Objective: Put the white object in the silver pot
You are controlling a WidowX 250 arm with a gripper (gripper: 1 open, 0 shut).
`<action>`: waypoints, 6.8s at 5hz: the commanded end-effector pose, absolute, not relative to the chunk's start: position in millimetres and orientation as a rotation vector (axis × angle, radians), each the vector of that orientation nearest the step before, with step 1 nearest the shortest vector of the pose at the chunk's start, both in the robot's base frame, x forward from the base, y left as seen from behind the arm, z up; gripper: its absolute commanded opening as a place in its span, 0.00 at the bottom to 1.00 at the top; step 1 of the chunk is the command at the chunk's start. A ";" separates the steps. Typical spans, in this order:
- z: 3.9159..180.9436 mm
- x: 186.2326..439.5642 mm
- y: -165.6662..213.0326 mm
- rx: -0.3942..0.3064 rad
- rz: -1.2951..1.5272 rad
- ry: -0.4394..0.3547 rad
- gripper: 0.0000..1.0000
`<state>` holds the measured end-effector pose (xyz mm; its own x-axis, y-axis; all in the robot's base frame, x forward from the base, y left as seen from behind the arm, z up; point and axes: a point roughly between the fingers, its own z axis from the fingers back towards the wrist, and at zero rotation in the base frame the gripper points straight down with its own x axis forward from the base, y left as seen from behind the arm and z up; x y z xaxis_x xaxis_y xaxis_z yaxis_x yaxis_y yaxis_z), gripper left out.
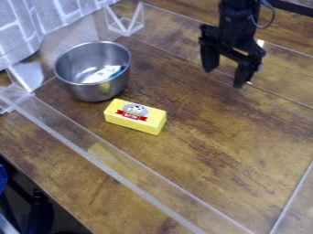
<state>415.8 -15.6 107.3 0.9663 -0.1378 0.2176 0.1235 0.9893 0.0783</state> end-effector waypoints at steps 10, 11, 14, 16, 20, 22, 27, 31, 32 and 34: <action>63.4 444.0 -55.7 0.062 -0.248 -0.351 1.00; 68.9 443.8 -53.5 0.080 -0.266 -0.381 1.00; 90.5 445.4 -45.8 0.122 -0.318 -0.455 1.00; 98.0 443.5 -43.4 0.146 -0.353 -0.497 1.00; 92.7 442.7 -49.3 0.208 -0.458 -0.562 1.00; 91.9 446.1 -51.0 0.239 -0.508 -0.588 1.00; 72.3 445.0 -62.7 0.254 -0.571 -0.614 1.00; 71.7 437.8 -60.8 0.272 -0.590 -0.604 0.00; 89.9 429.9 -52.4 0.300 -0.599 -0.584 0.00; 143.1 413.2 -23.3 0.376 -0.591 -0.571 0.00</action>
